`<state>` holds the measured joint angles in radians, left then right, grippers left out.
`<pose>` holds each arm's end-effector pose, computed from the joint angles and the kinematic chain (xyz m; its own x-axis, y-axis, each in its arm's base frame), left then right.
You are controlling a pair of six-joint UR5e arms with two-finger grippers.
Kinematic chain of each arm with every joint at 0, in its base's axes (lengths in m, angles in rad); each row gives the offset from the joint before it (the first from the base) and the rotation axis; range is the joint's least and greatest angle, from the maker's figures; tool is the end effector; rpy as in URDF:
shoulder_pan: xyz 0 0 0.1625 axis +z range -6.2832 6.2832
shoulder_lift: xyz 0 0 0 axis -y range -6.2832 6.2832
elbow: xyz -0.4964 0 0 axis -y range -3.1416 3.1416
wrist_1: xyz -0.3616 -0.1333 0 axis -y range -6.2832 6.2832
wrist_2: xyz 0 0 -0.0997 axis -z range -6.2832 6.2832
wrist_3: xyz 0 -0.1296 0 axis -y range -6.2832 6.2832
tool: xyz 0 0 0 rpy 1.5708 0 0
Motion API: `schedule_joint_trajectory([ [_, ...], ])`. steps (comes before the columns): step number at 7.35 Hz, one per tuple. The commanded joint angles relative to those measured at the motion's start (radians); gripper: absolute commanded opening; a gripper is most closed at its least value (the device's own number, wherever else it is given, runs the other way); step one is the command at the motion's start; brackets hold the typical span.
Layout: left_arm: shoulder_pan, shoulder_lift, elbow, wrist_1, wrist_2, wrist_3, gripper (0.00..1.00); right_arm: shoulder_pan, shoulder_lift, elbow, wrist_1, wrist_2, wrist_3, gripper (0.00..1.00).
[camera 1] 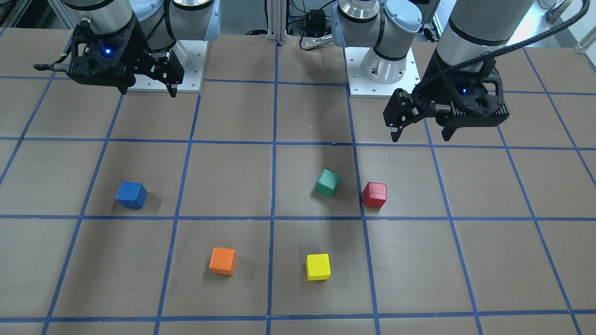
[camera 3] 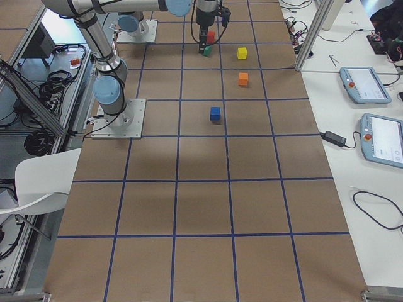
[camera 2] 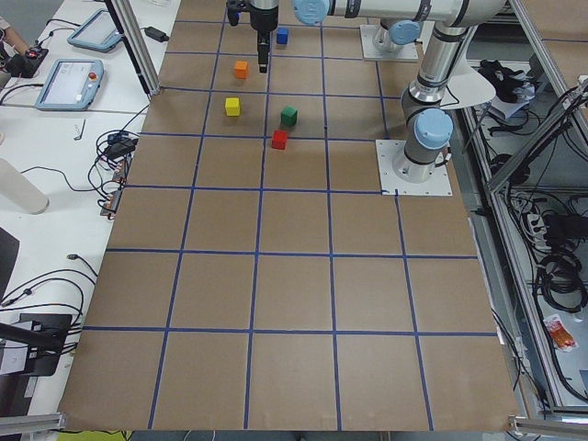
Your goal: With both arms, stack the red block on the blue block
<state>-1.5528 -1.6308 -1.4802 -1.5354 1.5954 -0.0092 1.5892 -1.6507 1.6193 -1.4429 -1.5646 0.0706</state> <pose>-0.1211 -0.5015 0.5464 -0.9993 -0.0288 -0.0239 -0.0272 0.9974 -0.0662 0.1416 -0.4060 0.5301 -0.9986 0.0524 0.0006 0.0523 0.9940 0.0965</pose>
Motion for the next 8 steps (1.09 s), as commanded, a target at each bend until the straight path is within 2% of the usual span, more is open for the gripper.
schedule_joint_trajectory([
  [1,-0.003,0.005,-0.012,-0.008,0.006,0.002,1.00,0.000,-0.001,0.001,-0.002,0.000,0.000,1.00],
  [3,0.011,-0.024,-0.005,-0.011,0.025,0.011,1.00,0.000,0.000,0.001,-0.002,0.000,0.000,1.00],
  [5,0.045,-0.079,-0.067,0.007,0.018,0.066,1.00,0.000,0.000,0.001,-0.002,0.000,0.001,1.00],
  [6,0.046,-0.092,-0.154,0.090,0.018,0.071,1.00,0.000,0.000,0.001,-0.007,0.000,0.000,1.00],
  [8,0.048,-0.090,-0.393,0.345,0.020,0.072,1.00,0.000,0.000,0.001,-0.005,-0.002,0.000,1.00],
])
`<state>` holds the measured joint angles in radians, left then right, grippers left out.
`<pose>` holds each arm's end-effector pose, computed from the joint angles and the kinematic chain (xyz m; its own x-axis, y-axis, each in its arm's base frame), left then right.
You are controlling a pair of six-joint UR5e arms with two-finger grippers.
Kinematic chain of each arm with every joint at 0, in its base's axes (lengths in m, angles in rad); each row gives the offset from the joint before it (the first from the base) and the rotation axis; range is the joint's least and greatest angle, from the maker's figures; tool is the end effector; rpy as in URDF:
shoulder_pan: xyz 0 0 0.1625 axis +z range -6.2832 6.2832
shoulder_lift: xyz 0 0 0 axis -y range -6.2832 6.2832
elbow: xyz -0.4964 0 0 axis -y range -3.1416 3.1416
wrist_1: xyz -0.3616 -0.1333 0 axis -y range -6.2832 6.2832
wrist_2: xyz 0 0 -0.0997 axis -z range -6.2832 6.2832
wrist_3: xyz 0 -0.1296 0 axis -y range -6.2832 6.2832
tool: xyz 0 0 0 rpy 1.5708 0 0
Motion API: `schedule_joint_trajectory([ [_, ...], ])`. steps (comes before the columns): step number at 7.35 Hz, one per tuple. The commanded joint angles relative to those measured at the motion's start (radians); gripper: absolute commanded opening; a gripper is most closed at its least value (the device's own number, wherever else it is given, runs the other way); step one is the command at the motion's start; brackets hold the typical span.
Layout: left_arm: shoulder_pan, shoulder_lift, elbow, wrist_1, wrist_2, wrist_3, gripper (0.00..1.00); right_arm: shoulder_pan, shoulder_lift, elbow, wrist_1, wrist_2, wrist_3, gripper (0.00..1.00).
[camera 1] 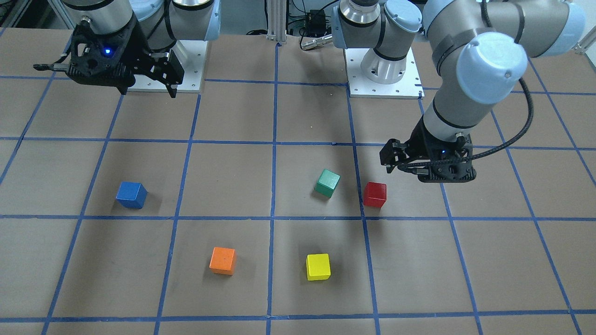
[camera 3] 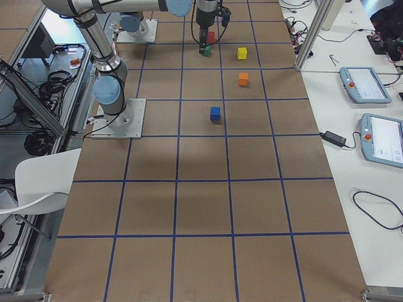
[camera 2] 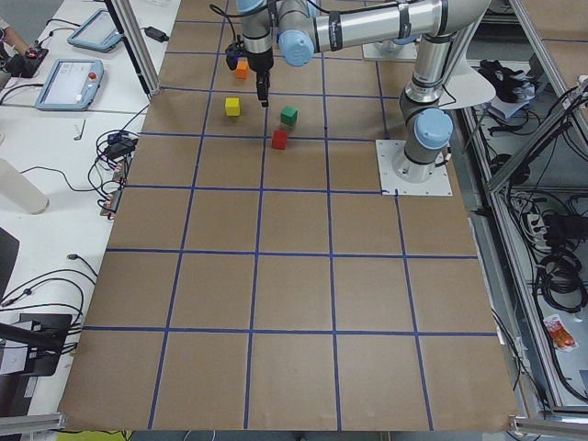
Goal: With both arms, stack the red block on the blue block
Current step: 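Reach the left gripper down to the red cube and grasp it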
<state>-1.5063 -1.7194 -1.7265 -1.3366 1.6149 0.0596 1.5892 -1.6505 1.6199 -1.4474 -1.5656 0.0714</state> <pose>-0.0945 -0.5160 0.4089 -0.9992 -0.0019 -0.0397 -0.0048 0.9974 0.0725 0.1415 -0.4066 0.5301 -0.9986 0.0531 0.0014 0.0531 0.9943 0.0928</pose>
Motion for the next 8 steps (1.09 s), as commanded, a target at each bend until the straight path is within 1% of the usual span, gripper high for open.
schedule_joint_trajectory([
  [1,0.011,-0.005,-0.247,0.292,-0.003,0.005,1.00,0.000,0.000,0.000,-0.001,-0.001,-0.001,1.00],
  [3,0.012,-0.055,-0.362,0.478,-0.004,0.015,1.00,0.002,-0.002,0.000,0.001,-0.001,0.001,1.00],
  [4,0.009,-0.083,-0.380,0.520,-0.006,0.012,1.00,0.000,0.000,0.000,0.002,-0.001,0.001,1.00],
  [6,-0.009,-0.106,-0.381,0.519,-0.006,0.022,1.00,0.000,0.000,0.000,-0.002,-0.001,0.001,1.00],
  [7,-0.009,-0.106,-0.377,0.524,-0.006,0.052,0.96,0.000,0.000,0.000,-0.002,-0.001,0.001,1.00],
  [8,-0.009,-0.106,-0.374,0.540,-0.006,0.071,0.46,0.000,0.001,0.000,-0.005,-0.001,-0.001,1.00],
])
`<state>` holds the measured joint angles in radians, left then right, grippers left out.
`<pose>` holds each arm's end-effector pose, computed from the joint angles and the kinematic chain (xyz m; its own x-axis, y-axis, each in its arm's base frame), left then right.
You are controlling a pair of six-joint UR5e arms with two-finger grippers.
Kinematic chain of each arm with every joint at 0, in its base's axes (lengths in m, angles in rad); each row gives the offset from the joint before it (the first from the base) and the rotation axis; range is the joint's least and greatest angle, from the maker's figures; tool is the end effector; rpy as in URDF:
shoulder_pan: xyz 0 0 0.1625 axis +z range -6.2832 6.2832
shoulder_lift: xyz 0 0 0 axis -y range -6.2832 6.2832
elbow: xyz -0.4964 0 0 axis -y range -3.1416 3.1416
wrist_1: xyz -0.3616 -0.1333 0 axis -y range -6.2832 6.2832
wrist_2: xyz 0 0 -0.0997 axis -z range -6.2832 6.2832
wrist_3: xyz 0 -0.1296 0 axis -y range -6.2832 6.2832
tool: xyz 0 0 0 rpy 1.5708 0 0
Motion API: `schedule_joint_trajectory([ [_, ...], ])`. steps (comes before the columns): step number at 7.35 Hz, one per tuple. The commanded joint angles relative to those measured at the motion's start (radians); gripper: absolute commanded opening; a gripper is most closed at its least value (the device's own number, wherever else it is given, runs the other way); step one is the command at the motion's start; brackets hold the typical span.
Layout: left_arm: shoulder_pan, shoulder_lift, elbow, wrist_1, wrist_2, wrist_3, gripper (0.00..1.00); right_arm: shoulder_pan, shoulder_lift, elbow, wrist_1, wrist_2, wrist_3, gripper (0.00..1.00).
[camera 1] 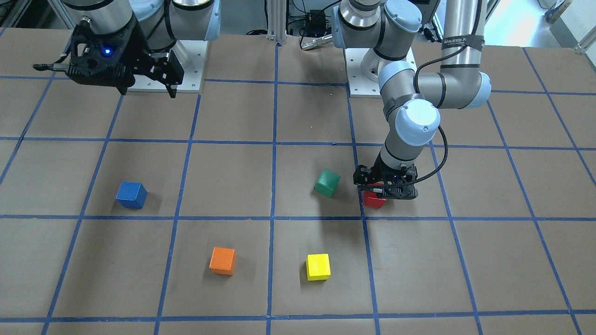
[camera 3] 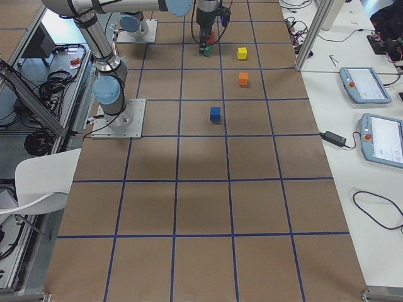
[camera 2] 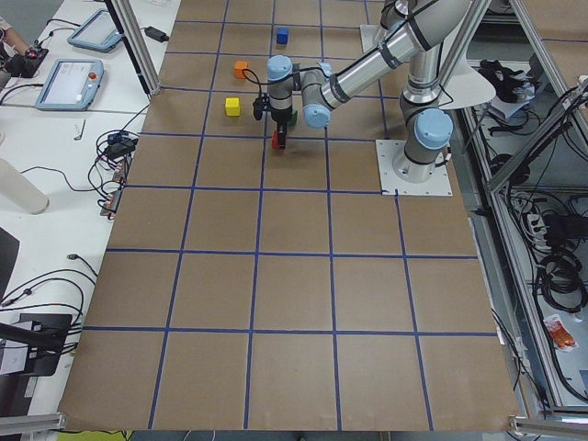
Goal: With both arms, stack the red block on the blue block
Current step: 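Reach the left gripper down to the red cube and grasp it, then lift the red cube with the left gripper and carry it toward the orange cube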
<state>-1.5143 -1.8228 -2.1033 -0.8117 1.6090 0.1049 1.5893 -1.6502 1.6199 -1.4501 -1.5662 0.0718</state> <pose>-0.1013 -0.4826 0.2558 -0.9982 0.0494 -0.0353 0.0483 0.9984 0.0293 0.1415 -0.4071 0.5302 -0.9986 0.0534 0.0019 0.0533 0.9945 0.0904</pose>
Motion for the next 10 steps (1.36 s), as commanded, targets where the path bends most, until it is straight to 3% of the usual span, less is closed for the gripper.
schedule_joint_trajectory([
  [1,0.000,-0.003,0.003,0.026,0.002,0.062,0.12,-0.002,0.000,0.000,-0.003,0.000,-0.001,1.00],
  [2,0.000,-0.001,0.005,0.028,0.002,0.064,0.00,-0.003,0.000,0.000,-0.003,0.000,-0.001,1.00],
  [5,0.003,0.028,0.040,0.022,-0.001,0.053,0.00,-0.005,0.000,0.000,-0.007,0.000,-0.003,1.00],
  [6,-0.004,0.034,0.118,-0.027,-0.050,0.026,0.00,-0.008,0.001,0.000,-0.006,0.000,-0.004,1.00],
  [8,-0.012,0.019,0.326,-0.260,-0.106,-0.021,0.00,-0.050,0.001,0.000,-0.004,0.002,-0.020,1.00],
  [10,-0.094,-0.019,0.413,-0.299,-0.103,-0.080,0.00,-0.069,0.000,0.000,0.001,0.002,-0.018,1.00],
])
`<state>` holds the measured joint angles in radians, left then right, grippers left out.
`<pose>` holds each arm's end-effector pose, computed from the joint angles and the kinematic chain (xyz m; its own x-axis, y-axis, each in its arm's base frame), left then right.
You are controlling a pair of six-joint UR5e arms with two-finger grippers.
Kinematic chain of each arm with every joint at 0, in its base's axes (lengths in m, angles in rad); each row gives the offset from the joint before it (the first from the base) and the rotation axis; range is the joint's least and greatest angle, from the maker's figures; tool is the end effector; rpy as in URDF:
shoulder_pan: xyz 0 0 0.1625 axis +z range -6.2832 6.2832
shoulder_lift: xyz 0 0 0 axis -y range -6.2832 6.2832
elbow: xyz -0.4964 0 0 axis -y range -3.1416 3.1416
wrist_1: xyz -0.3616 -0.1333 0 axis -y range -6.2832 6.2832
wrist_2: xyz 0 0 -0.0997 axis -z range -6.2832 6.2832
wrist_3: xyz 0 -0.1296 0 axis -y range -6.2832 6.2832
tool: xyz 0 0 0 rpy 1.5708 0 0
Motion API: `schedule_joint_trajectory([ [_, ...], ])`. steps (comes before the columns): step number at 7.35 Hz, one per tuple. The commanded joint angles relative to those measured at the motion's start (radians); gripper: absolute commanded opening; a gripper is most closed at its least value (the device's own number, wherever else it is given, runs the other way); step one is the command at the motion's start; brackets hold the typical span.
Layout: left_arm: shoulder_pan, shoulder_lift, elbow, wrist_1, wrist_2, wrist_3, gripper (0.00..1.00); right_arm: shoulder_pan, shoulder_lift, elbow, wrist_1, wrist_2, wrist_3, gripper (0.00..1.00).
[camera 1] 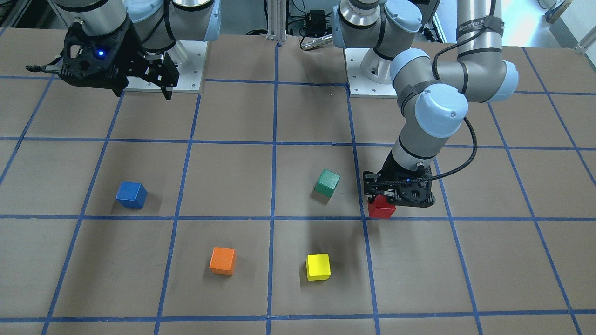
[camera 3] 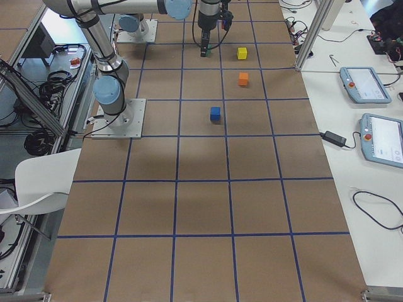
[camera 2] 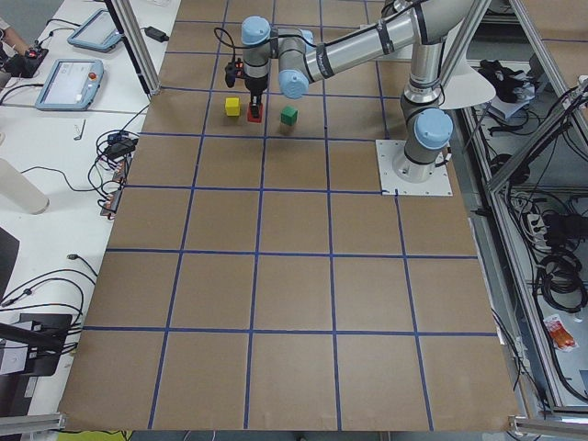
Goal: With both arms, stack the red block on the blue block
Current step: 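Lift the red cube with the left gripper and carry it toward the orange cube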
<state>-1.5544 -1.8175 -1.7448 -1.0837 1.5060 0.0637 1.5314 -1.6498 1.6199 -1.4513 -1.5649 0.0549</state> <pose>-0.1325 -0.5616 0.3738 -0.9969 0.0515 0.0603 0.0472 0.9964 -0.0703 0.1178 -0.4149 0.5302 -0.9955 0.0945 -0.0010 0.0940 0.9915 0.0897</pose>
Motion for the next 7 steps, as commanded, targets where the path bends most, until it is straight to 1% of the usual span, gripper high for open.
schedule_joint_trajectory([
  [1,-0.102,-0.054,0.082,-0.015,0.002,-0.117,0.00,-0.011,-0.001,0.000,0.003,0.000,0.000,1.00],
  [2,-0.152,-0.084,0.123,-0.016,0.002,-0.189,0.00,-0.011,-0.001,0.000,0.003,0.000,0.000,1.00],
  [4,-0.274,-0.156,0.158,0.001,0.003,-0.359,0.00,-0.011,-0.001,0.000,0.003,0.002,0.002,1.00],
  [5,-0.330,-0.193,0.186,0.026,0.011,-0.410,0.00,-0.013,-0.001,0.000,0.005,0.000,0.000,1.00],
  [6,-0.376,-0.225,0.203,0.027,0.035,-0.447,0.00,-0.014,0.001,0.000,0.006,0.002,0.000,1.00],
  [7,-0.406,-0.264,0.208,0.034,0.036,-0.494,0.00,-0.013,0.001,0.000,0.006,0.002,0.000,1.00],
])
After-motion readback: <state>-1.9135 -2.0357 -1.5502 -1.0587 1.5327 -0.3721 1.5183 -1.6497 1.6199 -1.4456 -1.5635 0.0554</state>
